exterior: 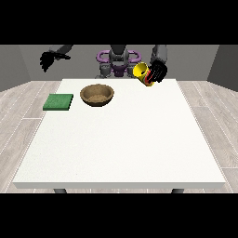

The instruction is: Pick the cup and pour the ball into the bowl, then pick the bowl and place it on the pad

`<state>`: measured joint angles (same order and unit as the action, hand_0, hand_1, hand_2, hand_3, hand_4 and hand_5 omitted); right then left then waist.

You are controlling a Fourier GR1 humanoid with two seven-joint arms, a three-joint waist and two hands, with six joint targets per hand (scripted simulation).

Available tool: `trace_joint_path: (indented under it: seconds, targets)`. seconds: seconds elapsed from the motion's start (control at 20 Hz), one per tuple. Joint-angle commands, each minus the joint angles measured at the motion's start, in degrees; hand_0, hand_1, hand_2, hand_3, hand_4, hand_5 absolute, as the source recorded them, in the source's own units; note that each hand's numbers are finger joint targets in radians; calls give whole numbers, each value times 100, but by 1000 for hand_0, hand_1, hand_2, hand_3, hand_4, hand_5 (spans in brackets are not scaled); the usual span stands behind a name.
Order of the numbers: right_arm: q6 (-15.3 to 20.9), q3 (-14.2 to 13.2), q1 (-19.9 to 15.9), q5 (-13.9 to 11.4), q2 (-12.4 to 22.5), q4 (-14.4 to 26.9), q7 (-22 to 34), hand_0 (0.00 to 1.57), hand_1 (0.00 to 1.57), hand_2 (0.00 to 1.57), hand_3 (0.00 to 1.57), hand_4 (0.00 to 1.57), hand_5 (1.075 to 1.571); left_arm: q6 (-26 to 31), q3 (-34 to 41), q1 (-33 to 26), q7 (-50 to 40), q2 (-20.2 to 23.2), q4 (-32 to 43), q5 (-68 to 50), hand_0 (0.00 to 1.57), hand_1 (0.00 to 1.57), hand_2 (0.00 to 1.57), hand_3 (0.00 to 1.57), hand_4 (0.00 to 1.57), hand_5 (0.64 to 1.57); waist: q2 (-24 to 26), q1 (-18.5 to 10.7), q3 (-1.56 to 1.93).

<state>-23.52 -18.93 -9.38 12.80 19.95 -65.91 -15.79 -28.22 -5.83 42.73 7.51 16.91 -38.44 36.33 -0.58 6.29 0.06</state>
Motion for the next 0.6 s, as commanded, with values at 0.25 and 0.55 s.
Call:
trace_joint_path:
  seconds: [0.25,0.55]
  targets:
    - [-53,-32,-333,64,105,336,204,0,0,0,0,0,1570,-135,-1270,911,-1911,-362,293,2091,1559,1559,1571,1571,1571,1207,278,78,5]
    - [-363,-140,-188,110,296,670,-4,0,0,0,0,0,1571,391,-2388,1211,-2560,-730,480,3489,1501,1501,1571,1571,1380,1400,432,120,10]
